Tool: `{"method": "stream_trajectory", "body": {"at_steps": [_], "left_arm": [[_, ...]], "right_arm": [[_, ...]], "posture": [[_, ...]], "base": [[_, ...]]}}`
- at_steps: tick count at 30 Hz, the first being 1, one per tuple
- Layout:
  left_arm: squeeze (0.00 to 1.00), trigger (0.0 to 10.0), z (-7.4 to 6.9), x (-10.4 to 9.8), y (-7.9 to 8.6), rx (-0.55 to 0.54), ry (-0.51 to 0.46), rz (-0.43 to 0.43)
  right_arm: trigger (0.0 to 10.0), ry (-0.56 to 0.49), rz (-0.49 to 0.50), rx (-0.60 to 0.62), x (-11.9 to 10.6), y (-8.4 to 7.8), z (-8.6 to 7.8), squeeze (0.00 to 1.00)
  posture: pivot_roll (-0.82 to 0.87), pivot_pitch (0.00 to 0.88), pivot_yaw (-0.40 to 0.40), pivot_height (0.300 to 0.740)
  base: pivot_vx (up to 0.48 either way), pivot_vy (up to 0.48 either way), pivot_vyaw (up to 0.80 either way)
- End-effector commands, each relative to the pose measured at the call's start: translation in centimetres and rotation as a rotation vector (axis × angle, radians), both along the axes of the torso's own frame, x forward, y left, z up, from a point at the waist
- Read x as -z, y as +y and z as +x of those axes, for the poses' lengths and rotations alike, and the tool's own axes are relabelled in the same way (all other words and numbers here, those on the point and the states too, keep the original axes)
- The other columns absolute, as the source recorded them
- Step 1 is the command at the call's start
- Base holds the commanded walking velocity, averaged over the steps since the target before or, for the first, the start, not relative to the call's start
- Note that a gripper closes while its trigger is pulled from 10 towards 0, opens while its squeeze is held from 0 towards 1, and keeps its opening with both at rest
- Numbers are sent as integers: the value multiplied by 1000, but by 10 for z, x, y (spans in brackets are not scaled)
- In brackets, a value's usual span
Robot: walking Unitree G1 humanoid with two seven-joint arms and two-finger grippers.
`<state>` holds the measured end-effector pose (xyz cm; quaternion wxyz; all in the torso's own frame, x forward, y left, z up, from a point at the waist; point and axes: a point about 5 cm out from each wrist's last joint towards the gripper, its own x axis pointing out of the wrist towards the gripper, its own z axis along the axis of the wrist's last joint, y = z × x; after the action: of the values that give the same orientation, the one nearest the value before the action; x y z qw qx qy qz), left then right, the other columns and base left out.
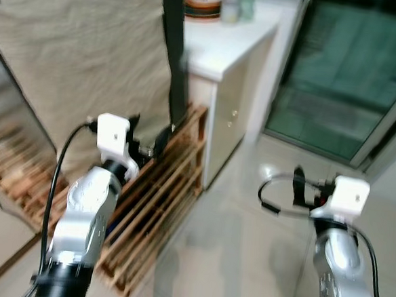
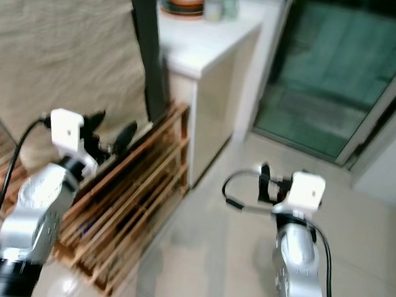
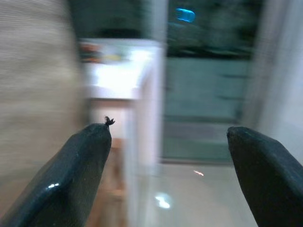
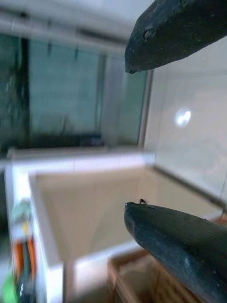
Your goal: Restocking fridge
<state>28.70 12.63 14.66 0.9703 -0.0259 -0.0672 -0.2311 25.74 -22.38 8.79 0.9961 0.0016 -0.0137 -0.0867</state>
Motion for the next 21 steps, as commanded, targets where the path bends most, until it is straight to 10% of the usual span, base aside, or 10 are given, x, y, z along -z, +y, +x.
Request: {"method": "stream_trajectory", "body": {"at_steps": [1, 21], "left_arm": [[0, 10000, -3, 1, 3, 8, 11, 35], [0, 10000, 9, 16, 6, -57, 127, 20]], "right_arm": [[10000, -14, 2, -34, -3, 8, 4, 0], [10000, -5, -9, -83, -3, 12, 12, 0]], "posture": [[-68, 0, 57, 740], [-67, 0, 49, 740]], "base": [[0, 0, 0], [-55, 74, 0]]}}
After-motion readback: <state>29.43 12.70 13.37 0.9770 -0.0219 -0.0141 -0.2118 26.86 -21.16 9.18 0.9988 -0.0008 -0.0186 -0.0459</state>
